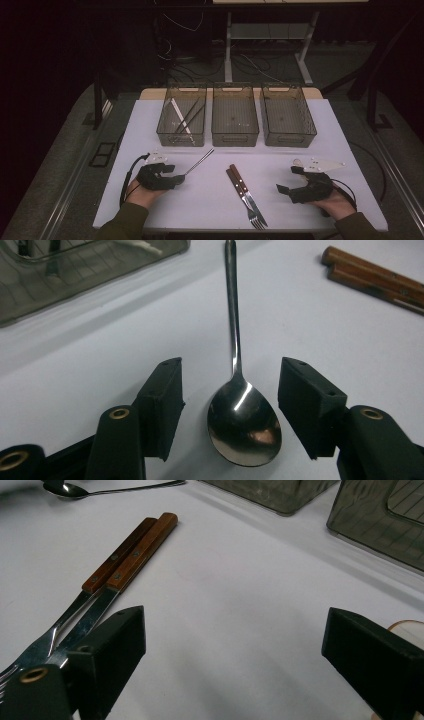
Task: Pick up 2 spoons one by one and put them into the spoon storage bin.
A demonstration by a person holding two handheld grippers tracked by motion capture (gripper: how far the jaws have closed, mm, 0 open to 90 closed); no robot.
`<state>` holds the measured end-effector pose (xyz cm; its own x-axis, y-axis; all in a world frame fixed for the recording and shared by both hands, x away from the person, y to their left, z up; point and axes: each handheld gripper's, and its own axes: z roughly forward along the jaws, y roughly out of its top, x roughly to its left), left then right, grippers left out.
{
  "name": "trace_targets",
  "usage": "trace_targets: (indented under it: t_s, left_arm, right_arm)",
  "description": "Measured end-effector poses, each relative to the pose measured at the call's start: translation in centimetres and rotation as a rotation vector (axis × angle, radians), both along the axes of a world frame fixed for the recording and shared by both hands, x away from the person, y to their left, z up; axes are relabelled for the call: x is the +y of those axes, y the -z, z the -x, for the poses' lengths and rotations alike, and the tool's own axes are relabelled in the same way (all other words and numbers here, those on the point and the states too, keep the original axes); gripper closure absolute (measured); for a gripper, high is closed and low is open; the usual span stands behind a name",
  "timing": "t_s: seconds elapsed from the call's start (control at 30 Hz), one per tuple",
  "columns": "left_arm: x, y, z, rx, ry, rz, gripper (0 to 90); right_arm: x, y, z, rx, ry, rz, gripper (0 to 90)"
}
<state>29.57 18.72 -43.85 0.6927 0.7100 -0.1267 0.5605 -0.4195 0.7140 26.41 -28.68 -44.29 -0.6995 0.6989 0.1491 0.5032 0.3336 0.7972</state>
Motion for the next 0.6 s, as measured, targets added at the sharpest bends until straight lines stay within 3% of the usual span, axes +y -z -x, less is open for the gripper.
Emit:
trace_targets:
  t_s: [0.2,0.53,0.6]
  left_arm:
    - [-0.29,0.29,-0.04,0.017,0.019,-0.038,46.0]
    - [-0.33,0.41,-0.02,0.022,0.026,-0.04,50.4]
    - [-0.46,0.5,0.03,0.021,0.031,-0.057,50.8]
  right_arm:
    - [0.0,0.0,0.0,0.0,0.0,0.0,10.3]
    - [-0.01,0.0,0.0,0.0,0.001,0.001,10.3]
    - [-0.02,-0.01,0.0,0.0,0.001,0.0,10.3]
